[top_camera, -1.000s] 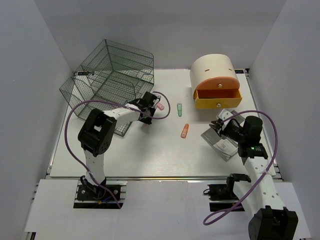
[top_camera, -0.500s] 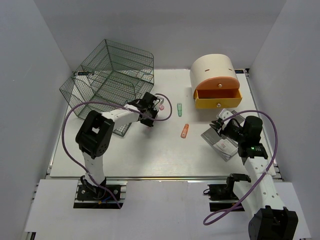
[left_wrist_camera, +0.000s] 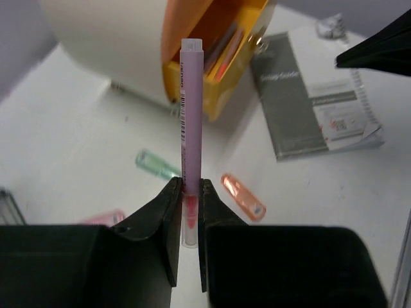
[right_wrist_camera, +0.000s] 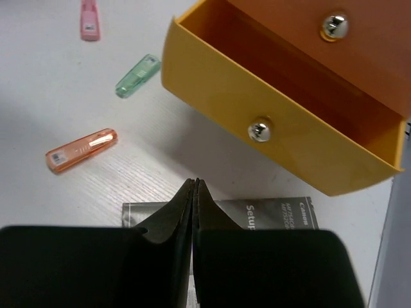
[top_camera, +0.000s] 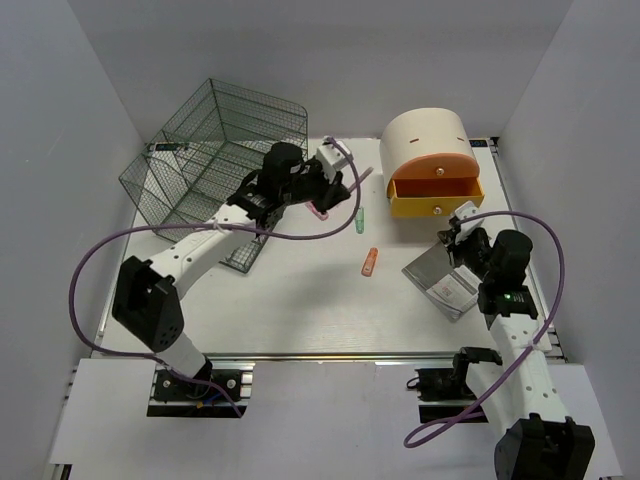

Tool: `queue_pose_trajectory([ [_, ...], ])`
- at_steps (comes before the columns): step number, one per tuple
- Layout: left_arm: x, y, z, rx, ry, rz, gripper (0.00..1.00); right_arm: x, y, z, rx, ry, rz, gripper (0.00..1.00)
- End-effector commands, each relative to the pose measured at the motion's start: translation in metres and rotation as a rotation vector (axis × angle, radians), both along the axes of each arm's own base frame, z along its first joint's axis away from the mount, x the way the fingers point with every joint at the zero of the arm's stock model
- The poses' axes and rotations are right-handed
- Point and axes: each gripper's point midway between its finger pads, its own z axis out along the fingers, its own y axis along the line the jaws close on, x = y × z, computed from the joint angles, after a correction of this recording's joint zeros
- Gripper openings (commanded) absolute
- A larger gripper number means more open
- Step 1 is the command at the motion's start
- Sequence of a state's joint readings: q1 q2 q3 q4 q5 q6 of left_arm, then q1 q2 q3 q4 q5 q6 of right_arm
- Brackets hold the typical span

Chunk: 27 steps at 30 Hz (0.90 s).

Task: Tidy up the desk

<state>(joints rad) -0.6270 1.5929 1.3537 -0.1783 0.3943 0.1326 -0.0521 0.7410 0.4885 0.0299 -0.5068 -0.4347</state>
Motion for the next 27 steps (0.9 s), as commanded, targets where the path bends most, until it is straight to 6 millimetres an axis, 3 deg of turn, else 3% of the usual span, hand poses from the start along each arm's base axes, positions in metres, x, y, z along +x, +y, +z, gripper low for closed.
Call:
queue_pose_trajectory([
  [1,-0.008,-0.043,0.035,-0.081,-0.162,-0.215,0.0,0.013,-0.017,0.041,0.029,-0.102,-0.11,0.0],
  [2,-0.008,-0.05,0.05,-0.105,-0.2,-0.254,0.0,0.013,-0.018,0.042,0.029,-0.104,-0.118,0.0],
  [4,-0.007,-0.069,0.048,-0.115,-0.236,-0.301,0.0,0.015,-0.024,0.043,0.028,-0.109,-0.149,0.0],
  [5,-0.002,-0.076,0.067,-0.147,-0.297,-0.312,0.0,0.016,-0.027,0.042,0.027,-0.109,-0.159,0.0],
  [6,0.0,-0.086,0.059,-0.149,-0.293,-0.327,0.0,0.016,-0.029,0.044,0.026,-0.115,-0.172,0.0],
  [8,0.003,-0.098,0.074,-0.186,-0.352,-0.35,0.0,0.016,-0.031,0.044,0.026,-0.116,-0.181,0.0],
  [12,0.004,-0.124,0.079,-0.244,-0.431,-0.379,0.0,0.017,-0.033,0.045,0.025,-0.122,-0.189,0.0],
  [14,0.011,-0.137,0.071,-0.253,-0.436,-0.375,0.0,0.017,-0.033,0.044,0.025,-0.122,-0.189,0.0],
  [15,0.012,-0.143,0.079,-0.266,-0.454,-0.377,0.0,0.017,-0.034,0.045,0.022,-0.125,-0.191,0.0],
  [17,0.019,-0.154,0.065,-0.258,-0.443,-0.369,0.0,0.017,-0.035,0.045,0.017,-0.128,-0.195,0.0],
  [18,0.019,-0.16,0.069,-0.268,-0.453,-0.365,0.0,0.017,-0.034,0.045,0.017,-0.128,-0.195,0.0],
  [26,0.041,-0.181,0.038,-0.233,-0.428,-0.304,0.0,0.016,-0.035,0.047,0.01,-0.144,-0.195,0.0],
  [27,0.043,-0.182,0.035,-0.23,-0.426,-0.296,0.04,0.016,-0.035,0.047,0.007,-0.144,-0.194,0.0],
])
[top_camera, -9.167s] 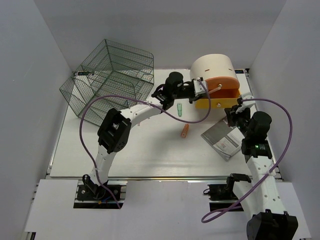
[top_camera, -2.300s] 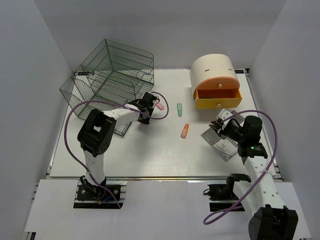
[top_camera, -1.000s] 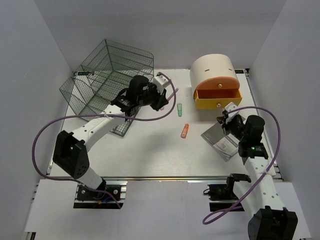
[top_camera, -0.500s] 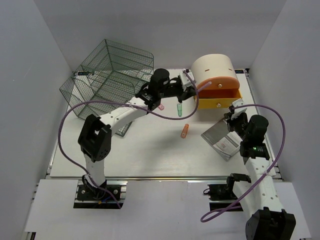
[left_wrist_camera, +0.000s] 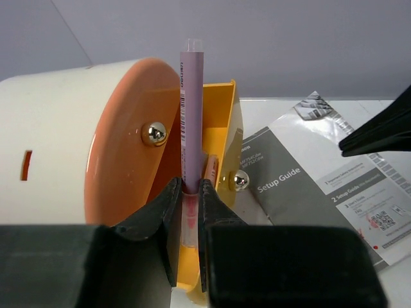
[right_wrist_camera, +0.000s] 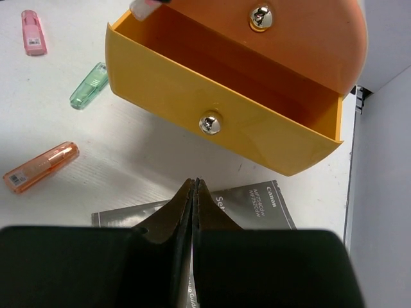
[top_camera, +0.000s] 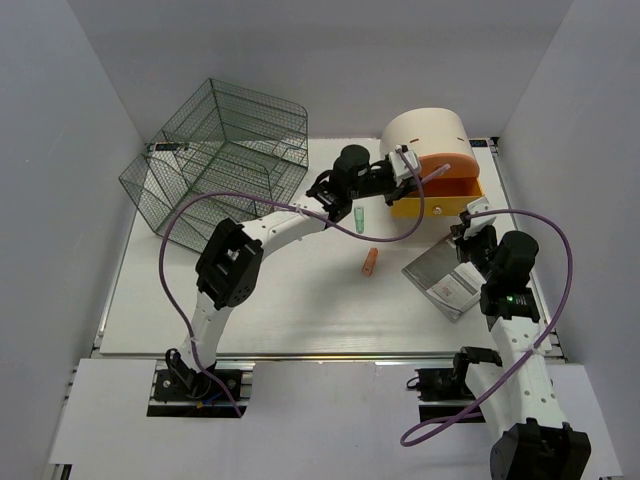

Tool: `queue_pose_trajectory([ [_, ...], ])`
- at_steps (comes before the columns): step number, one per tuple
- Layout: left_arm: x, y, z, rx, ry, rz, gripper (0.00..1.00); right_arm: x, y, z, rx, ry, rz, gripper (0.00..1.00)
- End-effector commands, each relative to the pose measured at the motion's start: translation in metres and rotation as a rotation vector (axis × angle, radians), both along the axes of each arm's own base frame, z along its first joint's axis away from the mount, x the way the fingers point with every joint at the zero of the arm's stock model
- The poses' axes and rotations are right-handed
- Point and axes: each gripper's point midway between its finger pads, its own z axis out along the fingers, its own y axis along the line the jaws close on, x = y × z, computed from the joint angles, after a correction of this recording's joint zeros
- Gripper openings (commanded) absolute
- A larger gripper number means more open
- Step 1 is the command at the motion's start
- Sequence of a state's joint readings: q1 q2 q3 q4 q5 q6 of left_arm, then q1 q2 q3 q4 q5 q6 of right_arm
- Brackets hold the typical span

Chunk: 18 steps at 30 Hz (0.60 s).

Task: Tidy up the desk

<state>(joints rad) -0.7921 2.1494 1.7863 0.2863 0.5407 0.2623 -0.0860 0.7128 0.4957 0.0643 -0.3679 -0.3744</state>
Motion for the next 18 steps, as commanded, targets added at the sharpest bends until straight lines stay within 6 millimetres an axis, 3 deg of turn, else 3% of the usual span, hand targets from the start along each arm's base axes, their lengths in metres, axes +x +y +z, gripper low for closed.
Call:
queue_pose_trajectory([
  [1,0.009,-0.001,0.03,-0.048,-0.054,0.055,0.09,0.006,-0.004,0.032,-0.016,-0.102,-0.014,0.0],
  [2,0.012,0.0,0.026,-0.042,-0.049,0.069,0.24,0.005,-0.004,0.031,-0.015,-0.101,-0.011,0.0],
  [5,0.011,-0.002,0.025,-0.036,-0.051,0.084,0.42,0.005,-0.003,0.031,-0.017,-0.1,-0.004,0.0],
  [8,0.014,0.0,0.027,-0.032,-0.055,0.104,0.46,0.005,-0.001,0.03,-0.016,-0.096,0.006,0.0],
  [14,0.013,0.005,0.047,-0.053,-0.047,0.121,0.46,0.004,0.002,0.023,-0.023,-0.08,0.033,0.0],
  [15,0.01,0.008,0.052,-0.061,-0.035,0.126,0.4,0.003,0.005,0.02,-0.029,-0.076,0.048,0.0],
  [16,0.001,0.016,0.073,-0.099,-0.004,0.132,0.36,0.002,0.01,0.014,-0.052,-0.07,0.096,0.0],
  [17,0.004,0.03,0.057,-0.075,0.052,0.153,0.31,0.001,0.014,0.005,-0.069,-0.056,0.129,0.04],
  [18,-0.008,0.037,0.056,-0.084,0.124,0.146,0.25,0.001,0.018,-0.008,-0.085,-0.026,0.169,0.11],
])
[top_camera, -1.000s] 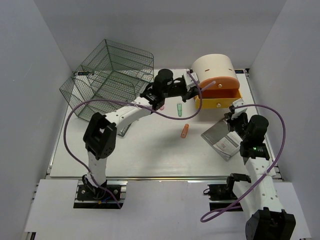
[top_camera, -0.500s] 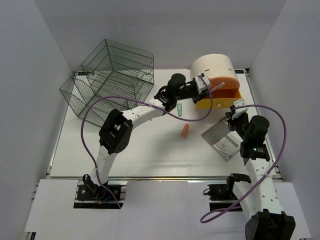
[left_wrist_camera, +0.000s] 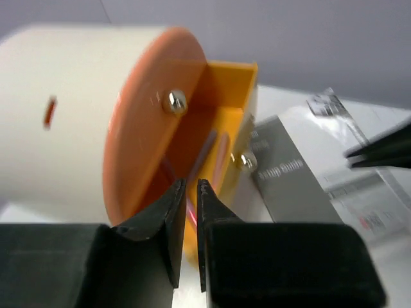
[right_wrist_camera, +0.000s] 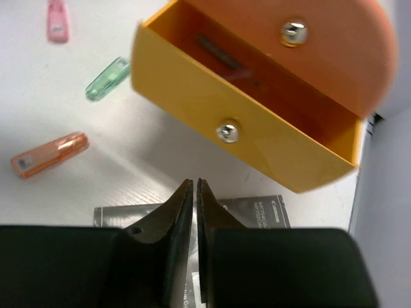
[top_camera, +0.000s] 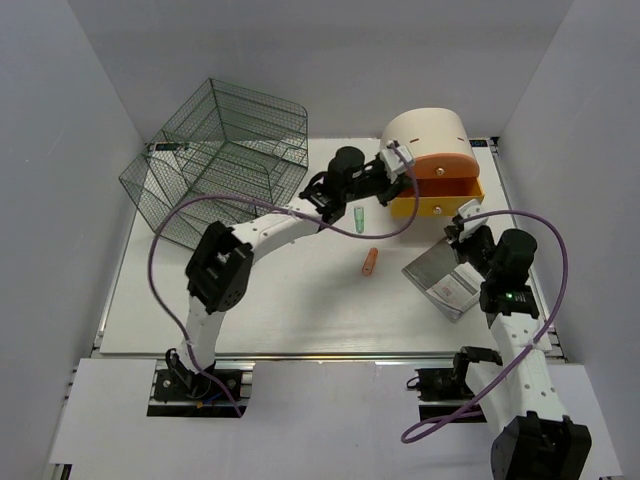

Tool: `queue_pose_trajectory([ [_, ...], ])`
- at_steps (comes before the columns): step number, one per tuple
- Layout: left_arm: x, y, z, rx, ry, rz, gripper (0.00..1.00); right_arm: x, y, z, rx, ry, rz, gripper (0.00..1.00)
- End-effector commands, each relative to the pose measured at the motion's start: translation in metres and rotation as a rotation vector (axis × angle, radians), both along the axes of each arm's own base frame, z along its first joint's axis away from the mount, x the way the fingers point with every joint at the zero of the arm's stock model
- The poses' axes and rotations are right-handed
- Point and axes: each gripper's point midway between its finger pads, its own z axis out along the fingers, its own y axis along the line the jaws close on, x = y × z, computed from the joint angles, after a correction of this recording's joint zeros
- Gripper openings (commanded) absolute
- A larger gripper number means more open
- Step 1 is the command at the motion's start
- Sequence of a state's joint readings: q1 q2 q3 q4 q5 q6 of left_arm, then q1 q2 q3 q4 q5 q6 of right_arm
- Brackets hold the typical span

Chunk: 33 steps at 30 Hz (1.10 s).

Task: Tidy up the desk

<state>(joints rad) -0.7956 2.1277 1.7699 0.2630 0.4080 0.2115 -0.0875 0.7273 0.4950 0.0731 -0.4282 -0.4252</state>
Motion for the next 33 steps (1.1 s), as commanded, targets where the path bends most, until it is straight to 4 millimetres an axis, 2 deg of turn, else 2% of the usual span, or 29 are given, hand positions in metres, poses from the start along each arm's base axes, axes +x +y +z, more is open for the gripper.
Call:
queue_pose_trajectory([
  [1,-0.032,0.048,0.08,-0.118,0.079,0.037,0.22,-0.003,0.021,-0.012,-0.097,-0.027,0.195,0.13],
  [2,-0.036,0.067,0.046,-0.069,0.163,0.088,0.19,-0.006,0.029,-0.017,-0.113,-0.018,0.254,0.15],
  [3,-0.037,0.085,0.042,-0.063,0.194,0.172,0.16,-0.007,0.034,-0.015,-0.131,-0.027,0.298,0.15],
  [4,-0.056,0.105,0.067,-0.107,0.199,0.186,0.09,-0.013,0.048,-0.019,-0.114,-0.005,0.39,0.12],
  [5,-0.064,0.12,0.055,-0.086,0.237,0.203,0.06,-0.015,0.052,-0.02,-0.17,-0.034,0.458,0.06],
  [6,-0.077,0.137,0.018,-0.039,0.311,0.222,0.03,-0.012,0.055,-0.016,-0.196,-0.054,0.497,0.0],
  [7,-0.095,0.151,0.031,-0.059,0.306,0.211,0.0,-0.009,0.056,-0.014,-0.219,-0.064,0.52,0.0],
  [8,-0.102,0.161,0.021,-0.044,0.328,0.21,0.0,-0.002,0.055,-0.011,-0.257,-0.08,0.527,0.0],
  [9,-0.117,0.17,-0.005,0.0,0.373,0.185,0.0,0.014,0.051,0.0,-0.29,-0.084,0.515,0.0],
  [10,-0.13,0.179,-0.005,0.01,0.381,0.173,0.0,0.015,0.05,-0.004,-0.301,-0.036,0.527,0.0],
  [12,-0.145,0.192,-0.026,0.059,0.408,0.173,0.0,0.031,0.05,-0.001,-0.373,-0.018,0.569,0.0],
  [13,-0.144,0.195,-0.034,0.079,0.41,0.185,0.0,0.036,0.05,-0.001,-0.376,0.002,0.568,0.0],
  [14,-0.145,0.199,-0.033,0.079,0.394,0.197,0.0,0.042,0.049,-0.001,-0.403,-0.001,0.569,0.0],
  [15,-0.144,0.201,-0.031,0.08,0.378,0.207,0.0,0.05,0.048,-0.012,-0.43,0.032,0.557,0.0],
  [17,-0.14,0.205,-0.026,0.092,0.38,0.236,0.0,0.057,0.06,-0.014,-0.48,0.025,0.578,0.0],
  [18,-0.138,0.205,-0.024,0.096,0.37,0.244,0.0,0.064,0.056,-0.023,-0.518,0.052,0.564,0.0],
  [19,-0.137,0.208,-0.025,0.105,0.371,0.26,0.0,0.066,0.061,-0.022,-0.531,0.053,0.572,0.0],
  [21,-0.138,0.211,-0.028,0.121,0.376,0.268,0.0,0.067,0.063,-0.031,-0.552,0.091,0.579,0.0],
  [26,-0.137,0.215,-0.024,0.131,0.342,0.277,0.02,0.074,0.068,-0.032,-0.57,0.081,0.542,0.0],
  [32,-0.135,0.215,-0.028,0.143,0.347,0.285,0.12,0.11,0.056,-0.03,-0.599,0.061,0.357,0.0],
  [33,-0.135,0.215,-0.029,0.149,0.352,0.286,0.17,0.116,0.053,-0.025,-0.61,0.047,0.321,0.0],
])
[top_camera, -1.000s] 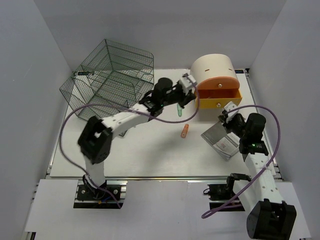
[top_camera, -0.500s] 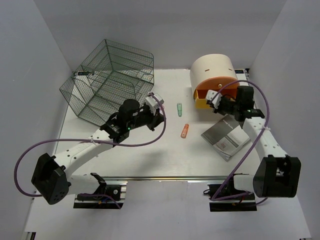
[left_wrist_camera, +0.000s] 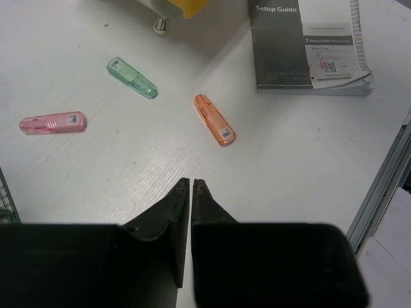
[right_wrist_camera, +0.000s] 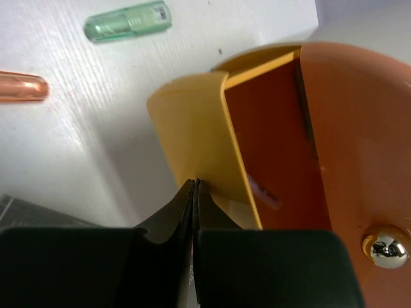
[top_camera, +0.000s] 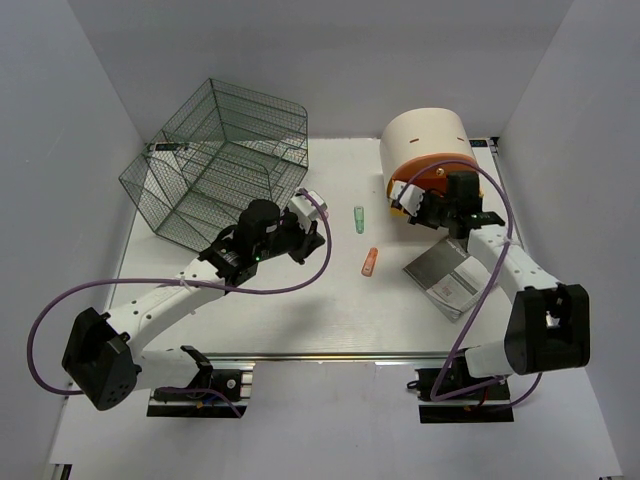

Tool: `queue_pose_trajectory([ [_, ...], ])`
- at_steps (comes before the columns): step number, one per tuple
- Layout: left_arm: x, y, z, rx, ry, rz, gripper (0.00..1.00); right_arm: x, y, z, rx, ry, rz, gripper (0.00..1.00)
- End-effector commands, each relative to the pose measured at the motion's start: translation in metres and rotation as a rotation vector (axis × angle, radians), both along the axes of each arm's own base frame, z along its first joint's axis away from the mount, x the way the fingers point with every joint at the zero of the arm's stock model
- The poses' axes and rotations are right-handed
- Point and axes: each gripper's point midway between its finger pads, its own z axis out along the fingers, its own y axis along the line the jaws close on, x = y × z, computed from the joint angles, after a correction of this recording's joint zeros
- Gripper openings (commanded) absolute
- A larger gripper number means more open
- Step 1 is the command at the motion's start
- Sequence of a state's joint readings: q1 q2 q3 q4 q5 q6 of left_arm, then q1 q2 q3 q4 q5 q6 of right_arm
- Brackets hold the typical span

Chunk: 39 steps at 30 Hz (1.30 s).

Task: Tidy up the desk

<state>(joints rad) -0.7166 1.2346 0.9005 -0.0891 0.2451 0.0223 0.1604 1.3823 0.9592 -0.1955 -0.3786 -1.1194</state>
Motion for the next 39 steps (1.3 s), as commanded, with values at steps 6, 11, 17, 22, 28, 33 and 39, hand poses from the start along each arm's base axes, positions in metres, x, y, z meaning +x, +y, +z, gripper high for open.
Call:
queue_pose_trajectory([
  [6,0.004,0.0,0.012,-0.003,-0.018,0.011,0.3,0.055,-0.017,0.03,0.003,-0.155,-0.208,0.0],
  [11,0.004,0.0,0.012,0.002,-0.014,0.014,0.31,0.071,-0.023,0.038,0.012,-0.204,-0.264,0.0],
  [17,0.006,0.001,0.011,0.005,-0.017,0.02,0.32,0.084,-0.026,0.044,0.012,-0.22,-0.299,0.0],
  [22,0.006,0.002,0.011,0.006,-0.014,0.026,0.38,0.084,-0.025,0.048,0.028,-0.221,-0.302,0.0],
  [28,0.007,0.003,0.012,0.007,-0.02,0.032,0.43,0.01,0.021,0.053,0.215,-0.085,-0.02,0.05],
  [33,0.005,0.002,0.013,0.002,-0.017,0.023,0.43,-0.026,0.017,0.021,0.444,0.062,-0.209,0.47],
  [39,0.006,0.002,0.013,0.004,-0.021,0.028,0.43,-0.033,-0.013,-0.021,0.659,0.227,-0.582,0.27],
])
